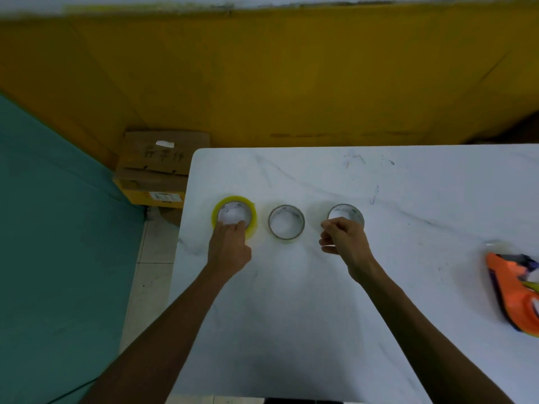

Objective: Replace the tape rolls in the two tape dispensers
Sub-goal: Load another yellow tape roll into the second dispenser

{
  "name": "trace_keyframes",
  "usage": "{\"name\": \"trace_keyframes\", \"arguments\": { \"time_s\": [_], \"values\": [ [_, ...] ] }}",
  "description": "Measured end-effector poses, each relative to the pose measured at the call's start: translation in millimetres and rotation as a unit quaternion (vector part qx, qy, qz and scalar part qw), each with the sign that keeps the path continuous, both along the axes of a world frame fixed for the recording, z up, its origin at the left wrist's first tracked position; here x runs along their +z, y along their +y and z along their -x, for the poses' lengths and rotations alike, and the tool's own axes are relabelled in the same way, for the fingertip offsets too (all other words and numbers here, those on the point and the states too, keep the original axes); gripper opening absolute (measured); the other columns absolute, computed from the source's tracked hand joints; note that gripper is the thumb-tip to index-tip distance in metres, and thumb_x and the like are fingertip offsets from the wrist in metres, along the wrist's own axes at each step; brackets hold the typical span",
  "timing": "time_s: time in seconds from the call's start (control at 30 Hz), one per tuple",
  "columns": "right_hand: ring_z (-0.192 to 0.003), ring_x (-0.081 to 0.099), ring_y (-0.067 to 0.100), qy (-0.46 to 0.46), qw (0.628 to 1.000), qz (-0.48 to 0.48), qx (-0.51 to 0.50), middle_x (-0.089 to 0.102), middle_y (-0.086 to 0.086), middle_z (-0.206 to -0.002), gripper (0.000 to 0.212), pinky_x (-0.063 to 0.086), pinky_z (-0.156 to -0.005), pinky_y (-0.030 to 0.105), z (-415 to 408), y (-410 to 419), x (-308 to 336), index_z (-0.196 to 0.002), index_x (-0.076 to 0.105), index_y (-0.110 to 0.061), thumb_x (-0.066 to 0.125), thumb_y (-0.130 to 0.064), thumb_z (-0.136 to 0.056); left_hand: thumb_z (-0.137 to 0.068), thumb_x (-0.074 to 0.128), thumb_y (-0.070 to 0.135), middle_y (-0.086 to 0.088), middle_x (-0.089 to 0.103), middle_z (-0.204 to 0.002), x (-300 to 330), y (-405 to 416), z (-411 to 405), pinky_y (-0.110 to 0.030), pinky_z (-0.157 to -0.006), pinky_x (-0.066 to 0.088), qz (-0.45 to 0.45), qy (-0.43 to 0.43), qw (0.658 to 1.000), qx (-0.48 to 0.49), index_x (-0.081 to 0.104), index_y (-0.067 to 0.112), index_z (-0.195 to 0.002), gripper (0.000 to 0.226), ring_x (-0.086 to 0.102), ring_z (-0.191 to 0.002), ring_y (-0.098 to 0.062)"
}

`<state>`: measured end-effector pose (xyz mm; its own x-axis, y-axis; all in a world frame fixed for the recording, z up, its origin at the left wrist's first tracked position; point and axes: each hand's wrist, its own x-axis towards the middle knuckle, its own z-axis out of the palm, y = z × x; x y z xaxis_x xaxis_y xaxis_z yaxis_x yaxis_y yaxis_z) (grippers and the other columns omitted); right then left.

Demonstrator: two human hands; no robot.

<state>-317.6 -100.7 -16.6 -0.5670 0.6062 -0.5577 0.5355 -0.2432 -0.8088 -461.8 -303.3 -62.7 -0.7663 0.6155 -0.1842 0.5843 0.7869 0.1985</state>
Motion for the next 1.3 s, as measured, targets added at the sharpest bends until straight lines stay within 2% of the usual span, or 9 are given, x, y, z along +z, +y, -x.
{"name": "trace_keyframes", "arguments": {
  "time_s": [0.1, 0.17, 0.3, 0.47, 0.6, 0.77, 1.0, 1.17, 1.3],
  "values": [
    [-0.075, 0.066, 0.024, -0.005, 1.0, 0.002, 0.0, 0.065, 0.009, -0.078, 0.017, 0.058, -0.072, 0.035, -9, 0, -3, -0.094, 0.066, -0.003, 0.054, -0.017, -0.093, -0.072, 0.069, 0.003, -0.02, 0.073, -0.085, 1, -1, -4, -0.045, -0.095, 0.05, 0.021, 0.028, 0.999, -0.001, 0.071, 0.003, -0.097, 0.025, 0.068, -0.085, -0.039],
    [-0.075, 0.066, 0.024, -0.006, 1.0, 0.002, -0.001, 0.065, 0.009, -0.078, 0.017, 0.058, -0.071, 0.035, -13, 1, -3, -0.093, 0.066, -0.004, 0.055, -0.017, -0.093, -0.08, 0.066, 0.007, -0.02, 0.073, -0.095, 5, 0, -3, -0.043, -0.096, 0.048, 0.026, 0.019, 0.999, 0.006, 0.069, 0.004, -0.101, 0.022, 0.067, -0.095, -0.039],
    [-0.076, 0.066, 0.024, -0.003, 1.0, 0.004, -0.01, 0.065, 0.009, -0.079, 0.016, 0.059, -0.074, 0.037, -14, 3, 8, -0.093, 0.066, -0.005, 0.054, -0.016, -0.093, -0.088, 0.061, 0.017, -0.022, 0.068, -0.107, 27, 7, 0, -0.038, -0.073, 0.048, -0.075, -0.076, 0.989, 0.102, 0.063, 0.004, -0.111, 0.027, 0.063, -0.099, -0.04],
    [-0.074, 0.064, 0.023, 0.039, 0.999, 0.017, 0.004, 0.064, 0.009, -0.077, 0.013, 0.058, -0.075, 0.038, 4, -7, 47, -0.093, 0.065, -0.005, 0.055, -0.014, -0.093, -0.088, 0.066, 0.022, -0.013, 0.067, -0.09, 83, 25, 0, -0.032, -0.072, 0.045, -0.306, -0.291, 0.867, 0.267, 0.069, 0.015, -0.085, 0.009, 0.06, -0.083, -0.025],
    [-0.073, 0.062, 0.019, 0.085, 0.995, 0.016, 0.052, 0.063, 0.007, -0.077, 0.013, 0.057, -0.073, 0.037, 18, -25, 77, -0.093, 0.065, -0.008, 0.056, -0.017, -0.092, -0.087, 0.067, 0.021, -0.011, 0.068, -0.092, 113, 30, -17, -0.045, -0.084, 0.053, -0.367, -0.331, 0.827, 0.267, 0.067, 0.021, -0.075, 0.012, 0.062, -0.086, -0.025],
    [-0.079, 0.064, 0.018, 0.091, 0.991, 0.005, 0.094, 0.066, 0.006, -0.083, 0.023, 0.058, -0.08, 0.04, 25, -41, 89, -0.1, 0.068, -0.007, 0.06, -0.026, -0.09, -0.086, 0.067, 0.021, -0.011, 0.068, -0.094, 131, 31, -31, -0.042, -0.084, 0.052, -0.379, -0.335, 0.817, 0.277, 0.068, 0.019, -0.081, 0.006, 0.061, -0.088, -0.027],
    [-0.093, 0.066, 0.026, 0.08, 0.991, -0.009, 0.108, 0.068, 0.015, -0.102, 0.025, 0.058, -0.07, 0.031, 18, -47, 94, -0.103, 0.067, -0.011, 0.062, -0.031, -0.088, -0.085, 0.07, 0.027, -0.008, 0.07, -0.101, 141, 45, -55, -0.047, -0.096, 0.051, -0.378, -0.362, 0.809, 0.266, 0.069, 0.021, -0.088, 0.007, 0.063, -0.105, -0.03],
    [-0.1, 0.065, 0.03, 0.083, 0.993, -0.009, 0.083, 0.067, 0.016, -0.107, 0.019, 0.058, -0.073, 0.033, -2, -23, 97, -0.099, 0.066, -0.014, 0.06, -0.029, -0.09, -0.088, 0.067, 0.032, -0.01, 0.068, -0.114, 147, 74, -77, -0.044, -0.094, 0.051, -0.368, -0.373, 0.809, 0.266, 0.069, 0.01, -0.112, 0.031, 0.06, -0.109, -0.03],
    [-0.098, 0.067, 0.028, 0.076, 0.994, -0.017, 0.074, 0.068, 0.014, -0.105, 0.022, 0.057, -0.07, 0.03, -26, 6, 99, -0.101, 0.067, -0.014, 0.06, -0.032, -0.089, -0.09, 0.065, 0.033, -0.008, 0.066, -0.114, 154, 105, -103, -0.043, -0.093, 0.05, -0.364, -0.376, 0.811, 0.261, 0.068, 0.012, -0.112, 0.031, 0.059, -0.109, -0.03]
  ]
}}
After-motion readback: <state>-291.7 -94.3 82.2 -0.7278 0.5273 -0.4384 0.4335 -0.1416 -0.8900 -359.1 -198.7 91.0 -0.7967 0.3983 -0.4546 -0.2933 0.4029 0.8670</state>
